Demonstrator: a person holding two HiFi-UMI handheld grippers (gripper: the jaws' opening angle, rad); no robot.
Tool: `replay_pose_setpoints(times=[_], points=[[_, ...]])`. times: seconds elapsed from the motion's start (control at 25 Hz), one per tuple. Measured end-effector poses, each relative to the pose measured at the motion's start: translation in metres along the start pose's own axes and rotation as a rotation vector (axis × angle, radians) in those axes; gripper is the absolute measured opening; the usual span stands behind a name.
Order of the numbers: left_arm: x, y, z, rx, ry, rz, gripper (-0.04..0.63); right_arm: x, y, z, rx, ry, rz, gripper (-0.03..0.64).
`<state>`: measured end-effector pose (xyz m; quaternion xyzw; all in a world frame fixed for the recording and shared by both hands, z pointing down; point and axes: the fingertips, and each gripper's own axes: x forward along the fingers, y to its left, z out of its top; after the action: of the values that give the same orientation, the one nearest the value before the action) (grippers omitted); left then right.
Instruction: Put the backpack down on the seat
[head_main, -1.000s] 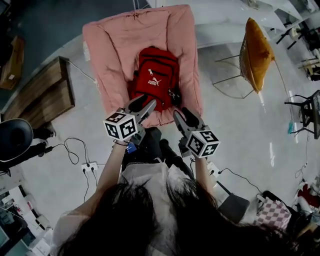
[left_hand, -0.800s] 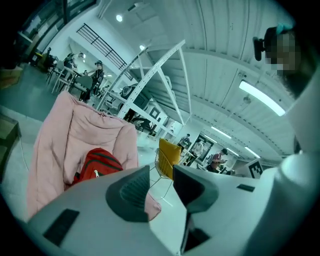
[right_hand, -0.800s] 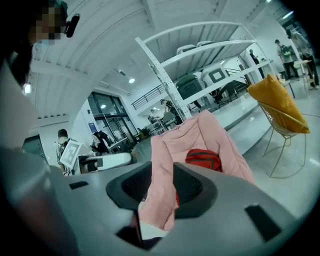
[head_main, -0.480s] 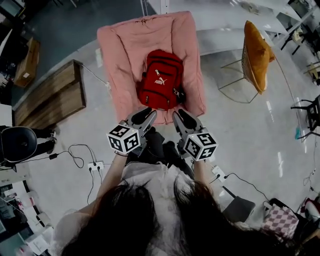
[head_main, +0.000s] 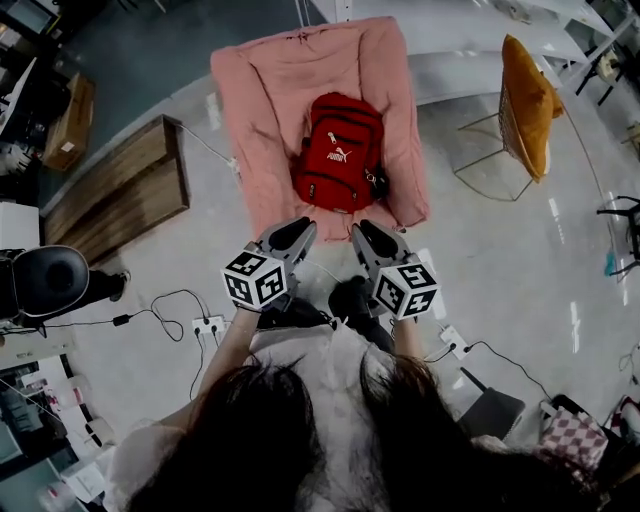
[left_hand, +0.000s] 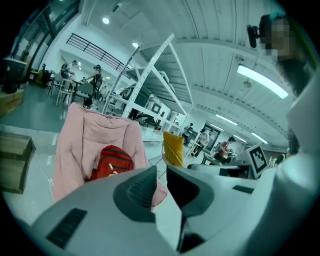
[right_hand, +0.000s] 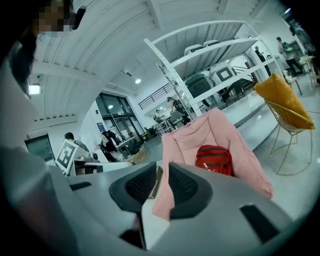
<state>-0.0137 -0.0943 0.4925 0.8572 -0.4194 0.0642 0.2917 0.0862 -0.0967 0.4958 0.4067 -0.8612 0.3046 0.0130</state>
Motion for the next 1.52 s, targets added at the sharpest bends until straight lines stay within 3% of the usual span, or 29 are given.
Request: replay_pose_setpoints(times=[0.16, 0.48, 0.64, 1.16, 1.52], points=[[-0.021, 0.016, 0.010, 0.023, -0.010, -0.007, 0.072, 0.013, 0.016, 0.001, -0.003, -0.026, -0.015, 0.086], [-0.086, 0.043, 0.025, 0.209, 0.009, -0.056, 0.072, 0.046, 0.091, -0.007, -0.019, -0.083, -0.055, 0.080], [-0.122, 0.059, 0.016, 0.260, 0.036, -0.114, 0.072, 0.056, 0.130, -0.031, -0.012, -0.110, -0.115, 0.080], [-0.188, 0.066, -0.019, 0.171, 0.068, -0.281, 0.072, 0.031, 0.208, -0.088, -0.012, -0.108, -0.257, 0.077], [-0.204, 0.044, -0.029, 0.158, 0.036, -0.297, 0.072, 0.004, 0.230, -0.096, -0.063, -0.091, -0.251, 0.077]])
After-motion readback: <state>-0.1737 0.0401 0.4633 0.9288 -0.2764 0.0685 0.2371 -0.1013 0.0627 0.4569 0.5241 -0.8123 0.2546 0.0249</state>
